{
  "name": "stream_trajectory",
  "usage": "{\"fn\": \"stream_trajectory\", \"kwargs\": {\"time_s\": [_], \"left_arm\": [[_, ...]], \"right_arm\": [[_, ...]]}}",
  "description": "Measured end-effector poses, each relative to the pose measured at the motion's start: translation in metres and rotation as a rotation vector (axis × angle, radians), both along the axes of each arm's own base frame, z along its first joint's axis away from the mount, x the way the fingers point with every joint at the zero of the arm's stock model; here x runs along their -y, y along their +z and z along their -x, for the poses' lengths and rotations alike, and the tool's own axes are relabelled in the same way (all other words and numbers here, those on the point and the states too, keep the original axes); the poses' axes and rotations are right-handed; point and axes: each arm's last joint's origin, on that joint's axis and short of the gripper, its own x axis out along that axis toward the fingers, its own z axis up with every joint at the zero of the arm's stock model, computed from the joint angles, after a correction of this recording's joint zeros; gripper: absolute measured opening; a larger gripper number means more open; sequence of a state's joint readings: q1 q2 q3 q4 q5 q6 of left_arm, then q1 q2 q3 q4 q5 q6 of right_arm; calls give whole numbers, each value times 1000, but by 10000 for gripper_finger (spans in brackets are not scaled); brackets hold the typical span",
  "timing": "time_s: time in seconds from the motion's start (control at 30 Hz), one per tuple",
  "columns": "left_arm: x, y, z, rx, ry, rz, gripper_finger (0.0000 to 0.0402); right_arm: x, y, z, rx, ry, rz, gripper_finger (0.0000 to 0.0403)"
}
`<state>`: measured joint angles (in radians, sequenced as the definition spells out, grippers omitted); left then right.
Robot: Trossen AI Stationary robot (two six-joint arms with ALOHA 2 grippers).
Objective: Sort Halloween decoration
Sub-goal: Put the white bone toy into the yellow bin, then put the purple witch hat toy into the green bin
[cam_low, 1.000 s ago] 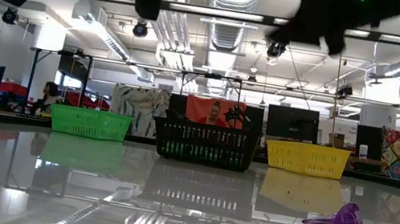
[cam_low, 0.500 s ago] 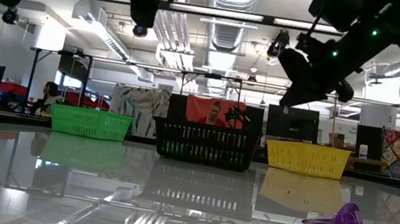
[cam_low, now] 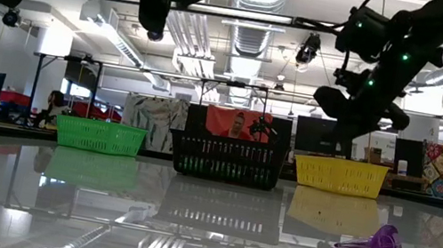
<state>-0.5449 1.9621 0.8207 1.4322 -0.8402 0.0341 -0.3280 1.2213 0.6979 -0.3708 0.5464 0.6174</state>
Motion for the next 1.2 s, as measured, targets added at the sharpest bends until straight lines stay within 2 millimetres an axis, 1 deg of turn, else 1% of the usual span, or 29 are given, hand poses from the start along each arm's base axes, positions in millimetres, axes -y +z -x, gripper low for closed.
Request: {"fn": "stream_trajectory", "kwargs": {"time_s": [0.23,0.37,0.53,0.63,0.73,0.87,0.97,1.07,1.2], "left_arm": [[0,0,0,0,1,-2,159],[0,0,0,1,1,-2,159],[0,0,0,0,1,-3,159],[0,0,0,-4,0,-7,159],[1,-2,0,-22,-2,-18,159],[3,-4,0,-46,-8,-33,159],[5,-5,0,-57,-17,-41,159],[9,-7,2,-71,-50,-56,159],[15,-8,3,-81,-84,-50,159]], "right_arm": [[0,0,0,4,1,-4,93],[0,0,0,5,2,-4,119],[0,5,-4,38,30,-35,135],[-2,10,-9,83,93,-105,136],[-8,17,-16,128,186,-174,133],[-25,26,-26,171,314,-244,128],[-44,32,-33,194,427,-289,125],[-70,37,-39,205,534,-322,122],[-112,43,-41,218,659,-366,121]]}}
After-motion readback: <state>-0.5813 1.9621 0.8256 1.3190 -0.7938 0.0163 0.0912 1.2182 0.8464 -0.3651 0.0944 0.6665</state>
